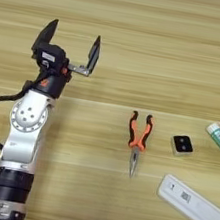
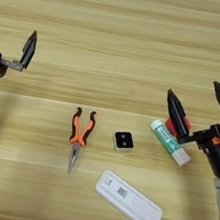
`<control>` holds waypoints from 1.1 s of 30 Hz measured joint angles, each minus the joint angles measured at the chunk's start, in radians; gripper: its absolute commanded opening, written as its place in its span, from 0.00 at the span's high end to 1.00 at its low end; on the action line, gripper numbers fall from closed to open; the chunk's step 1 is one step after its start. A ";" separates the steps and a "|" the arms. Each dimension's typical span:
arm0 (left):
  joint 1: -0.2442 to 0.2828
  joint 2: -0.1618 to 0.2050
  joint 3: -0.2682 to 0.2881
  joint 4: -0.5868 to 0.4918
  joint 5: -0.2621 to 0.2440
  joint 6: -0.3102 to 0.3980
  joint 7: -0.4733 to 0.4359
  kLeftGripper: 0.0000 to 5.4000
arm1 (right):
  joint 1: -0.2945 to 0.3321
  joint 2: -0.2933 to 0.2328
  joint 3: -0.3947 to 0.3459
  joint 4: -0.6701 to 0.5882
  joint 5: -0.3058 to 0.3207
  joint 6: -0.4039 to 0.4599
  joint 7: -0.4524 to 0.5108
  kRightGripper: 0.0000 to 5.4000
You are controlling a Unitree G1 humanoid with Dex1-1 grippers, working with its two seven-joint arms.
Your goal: Move the objects on the table
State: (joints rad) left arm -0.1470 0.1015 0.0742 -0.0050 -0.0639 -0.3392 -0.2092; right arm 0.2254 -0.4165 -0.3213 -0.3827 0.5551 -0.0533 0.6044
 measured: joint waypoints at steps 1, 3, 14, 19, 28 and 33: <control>0.006 0.000 0.000 0.000 -0.001 -0.002 0.000 0.00 | 0.012 -0.005 0.003 0.002 0.000 -0.006 0.030 0.00; 0.014 0.005 0.000 0.004 -0.004 -0.006 -0.006 0.00 | 0.049 -0.024 0.018 0.004 -0.002 -0.024 0.100 0.00; 0.016 0.035 0.004 0.017 -0.023 -0.014 -0.011 0.00 | 0.167 -0.123 0.090 0.032 -0.067 -0.066 0.324 0.00; 0.015 0.036 0.004 0.020 -0.025 -0.016 -0.012 0.00 | 0.219 -0.161 0.129 0.031 -0.094 -0.065 0.390 0.00; 0.008 0.035 0.035 0.030 -0.063 -0.016 -0.009 0.00 | 0.276 -0.256 0.146 0.028 -0.105 -0.041 0.477 0.00; 0.003 0.035 0.043 0.046 -0.060 -0.018 0.006 0.00 | 0.276 -0.281 0.155 0.041 -0.126 -0.034 0.491 0.00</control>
State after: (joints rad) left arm -0.1435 0.1362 0.1174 0.0414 -0.1240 -0.3570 -0.2031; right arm 0.5011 -0.6973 -0.1662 -0.3421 0.4289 -0.0876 1.0952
